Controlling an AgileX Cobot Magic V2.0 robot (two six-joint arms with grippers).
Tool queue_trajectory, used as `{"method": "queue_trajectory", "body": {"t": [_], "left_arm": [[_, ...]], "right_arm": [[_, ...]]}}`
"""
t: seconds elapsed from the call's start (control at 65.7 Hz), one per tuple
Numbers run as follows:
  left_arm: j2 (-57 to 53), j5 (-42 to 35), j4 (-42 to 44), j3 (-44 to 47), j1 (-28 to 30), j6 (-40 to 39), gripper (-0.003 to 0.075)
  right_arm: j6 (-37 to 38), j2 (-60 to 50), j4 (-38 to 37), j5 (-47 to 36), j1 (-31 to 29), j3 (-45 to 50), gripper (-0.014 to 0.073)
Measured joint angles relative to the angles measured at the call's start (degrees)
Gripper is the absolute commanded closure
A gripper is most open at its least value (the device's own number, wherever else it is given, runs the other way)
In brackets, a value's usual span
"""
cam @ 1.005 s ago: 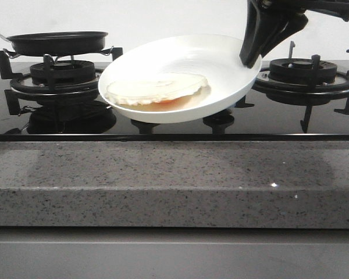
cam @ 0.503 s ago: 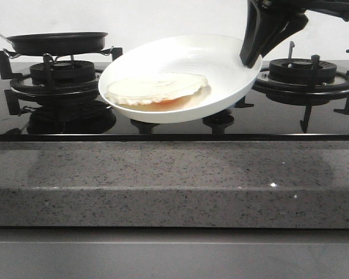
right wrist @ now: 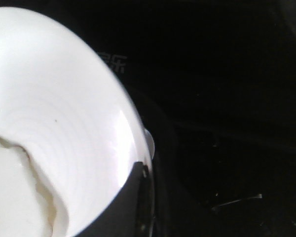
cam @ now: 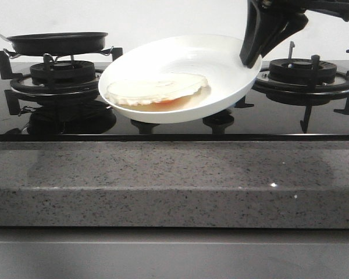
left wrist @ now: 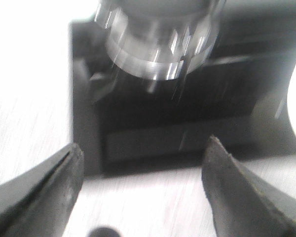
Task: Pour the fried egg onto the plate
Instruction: 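Lower the empty pan back onto its burner with the left gripper, then lower the plate with the egg between the burners using the right gripper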
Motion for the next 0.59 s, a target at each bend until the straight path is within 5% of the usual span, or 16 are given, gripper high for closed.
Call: {"method": "queue_trajectory", "body": {"t": [0.274,0.594], "left_arm": [[-12.7,-0.1,0.7,8.6,0.0,-0.1,0.0220],[-14.8,-0.5,-1.9,9.7,0.0,-0.1,0.0220]], "right_arm": [[0.0,0.0,0.0,0.0,0.0,0.0,0.0694],[0.0,0.0,0.0,0.0,0.0,0.0,0.0694]]}}
